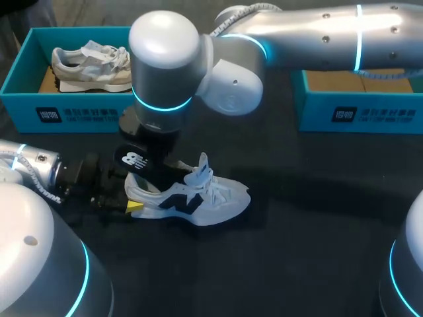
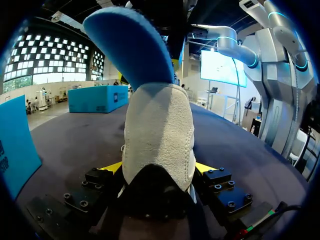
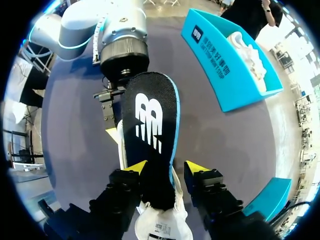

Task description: Take the shoe out of the shoebox, open the shoe tongue, remove and reinsert the insole, then place the shoe into the shoebox

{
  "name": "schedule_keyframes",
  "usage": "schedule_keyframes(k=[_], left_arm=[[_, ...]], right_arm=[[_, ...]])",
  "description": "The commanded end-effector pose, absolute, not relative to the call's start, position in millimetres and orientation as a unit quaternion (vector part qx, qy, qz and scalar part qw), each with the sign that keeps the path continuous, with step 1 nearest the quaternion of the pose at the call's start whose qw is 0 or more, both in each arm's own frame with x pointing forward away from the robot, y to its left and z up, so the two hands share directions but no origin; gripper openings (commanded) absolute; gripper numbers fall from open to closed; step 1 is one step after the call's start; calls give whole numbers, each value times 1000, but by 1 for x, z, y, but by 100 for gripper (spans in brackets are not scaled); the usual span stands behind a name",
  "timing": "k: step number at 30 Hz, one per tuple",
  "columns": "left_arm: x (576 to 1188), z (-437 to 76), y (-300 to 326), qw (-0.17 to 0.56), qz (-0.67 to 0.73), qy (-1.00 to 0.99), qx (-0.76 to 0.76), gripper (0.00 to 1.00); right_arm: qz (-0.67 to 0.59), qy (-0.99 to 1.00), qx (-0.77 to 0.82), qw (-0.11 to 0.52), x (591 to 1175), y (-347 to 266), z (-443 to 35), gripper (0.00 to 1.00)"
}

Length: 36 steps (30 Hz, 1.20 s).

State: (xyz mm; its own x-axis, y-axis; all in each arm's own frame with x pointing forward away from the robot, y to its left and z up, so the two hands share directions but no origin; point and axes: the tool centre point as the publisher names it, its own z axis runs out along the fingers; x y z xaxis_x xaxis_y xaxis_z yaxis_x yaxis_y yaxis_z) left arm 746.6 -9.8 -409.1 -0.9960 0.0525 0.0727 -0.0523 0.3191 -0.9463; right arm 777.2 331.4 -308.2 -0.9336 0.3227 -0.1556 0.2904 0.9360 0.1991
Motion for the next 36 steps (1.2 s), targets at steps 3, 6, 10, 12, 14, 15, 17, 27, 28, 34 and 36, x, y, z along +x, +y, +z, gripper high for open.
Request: schedule_keyframes(k=[3,6,10,12,14,15,17,27,28,34,36], left_arm=[[747,-409,-11,45,583,-811,0,0],[747,-409,-11,45,583,-811,0,0],[747,-409,-11,45,583,-811,0,0],[747,-409,-11,45,583,-811,0,0],[747,-409,-11,45,583,-811,0,0],[747,-409,-11,45,583,-811,0,0],[747,-409,-11,45,583,-811,0,0],[747,-409,-11,45,583,-811,0,0],[747,-409,-11,45,583,-811,0,0],[747,-409,-11,45,583,-811,0,0],[747,-409,-11,45,583,-811,0,0]], right_arm=[[87,978,158,105,772,324,-296,47],[87,978,157,106,774,325,-297,46],[87,979,156,102,778,325,-300,45],[89,979,155,100,779,327,-301,44],[91,979,152,96,779,329,-303,41],[90,980,151,95,779,330,-305,39],[92,980,148,92,779,331,-306,31],[94,983,141,74,774,332,-310,0],[95,983,140,74,773,332,-308,0],[78,983,138,87,768,325,-290,0],[75,983,139,92,767,324,-284,0]])
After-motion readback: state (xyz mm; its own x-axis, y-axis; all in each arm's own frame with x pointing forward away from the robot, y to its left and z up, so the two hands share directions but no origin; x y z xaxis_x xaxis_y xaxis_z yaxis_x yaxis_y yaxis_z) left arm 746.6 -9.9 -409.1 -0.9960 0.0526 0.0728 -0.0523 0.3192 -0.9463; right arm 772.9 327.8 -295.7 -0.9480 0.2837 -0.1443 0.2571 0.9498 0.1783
